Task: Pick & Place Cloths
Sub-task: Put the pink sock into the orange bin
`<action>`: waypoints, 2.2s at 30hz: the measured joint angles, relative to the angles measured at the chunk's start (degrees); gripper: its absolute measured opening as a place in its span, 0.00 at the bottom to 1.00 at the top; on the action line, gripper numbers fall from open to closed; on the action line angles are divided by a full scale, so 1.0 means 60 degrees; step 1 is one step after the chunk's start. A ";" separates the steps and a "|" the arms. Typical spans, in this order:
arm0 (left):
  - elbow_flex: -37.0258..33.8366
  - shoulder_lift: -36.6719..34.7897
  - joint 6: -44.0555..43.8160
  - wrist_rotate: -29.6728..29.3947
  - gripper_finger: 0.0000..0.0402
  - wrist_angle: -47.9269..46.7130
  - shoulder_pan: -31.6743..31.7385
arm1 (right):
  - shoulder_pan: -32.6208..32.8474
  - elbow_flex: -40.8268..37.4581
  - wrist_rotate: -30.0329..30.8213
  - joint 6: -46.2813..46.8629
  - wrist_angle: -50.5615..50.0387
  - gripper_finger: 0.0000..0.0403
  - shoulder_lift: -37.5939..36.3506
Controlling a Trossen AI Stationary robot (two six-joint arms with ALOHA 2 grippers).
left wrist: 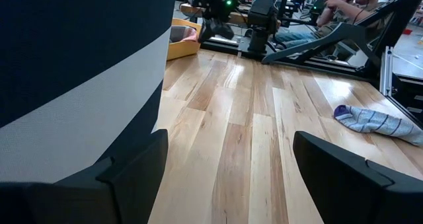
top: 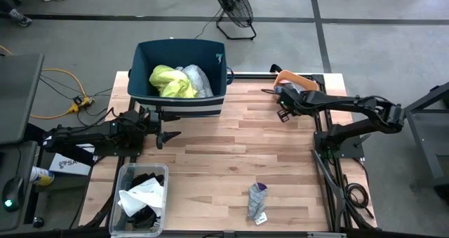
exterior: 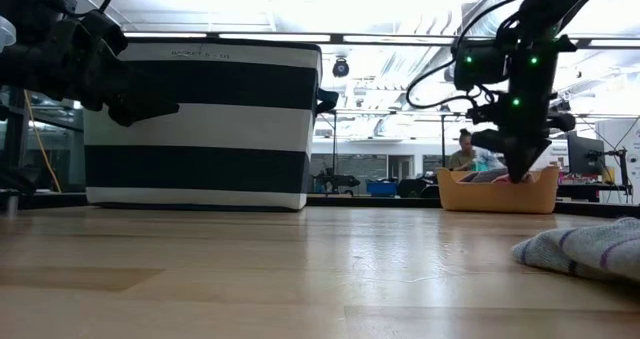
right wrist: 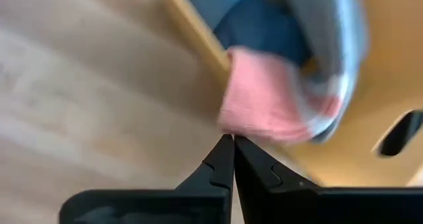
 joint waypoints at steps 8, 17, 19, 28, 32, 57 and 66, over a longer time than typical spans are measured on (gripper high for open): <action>0.0000 0.0001 -0.0001 0.0000 0.80 0.0000 0.0000 | -0.0200 -0.0012 0.1393 0.0132 0.0392 0.01 0.0000; 0.0000 0.0002 -0.0003 0.0000 0.80 -0.0002 0.0000 | -0.1020 -0.0016 0.1818 0.0123 0.1059 0.01 0.0000; 0.0000 0.0001 -0.0001 0.0000 0.80 -0.0001 0.0000 | -0.1289 -0.0016 0.1797 -0.0047 0.1242 0.01 0.0000; 0.0000 0.0001 0.0000 0.0000 0.80 0.0000 0.0000 | -0.2262 -0.0016 0.1305 -0.0413 0.2047 0.00 0.0569; 0.0000 -0.0001 -0.0003 0.0000 0.80 0.0000 0.0000 | -0.2392 -0.0016 0.0766 -0.0608 0.2459 0.00 0.1299; 0.0000 0.0002 -0.0001 0.0000 0.80 -0.0003 0.0000 | -0.2214 -0.0023 0.0944 -0.0856 0.2647 0.00 0.0780; 0.0000 0.0002 0.0000 0.0000 0.80 -0.0004 0.0000 | -0.2214 -0.0019 0.0689 -0.0970 0.2355 0.01 0.0153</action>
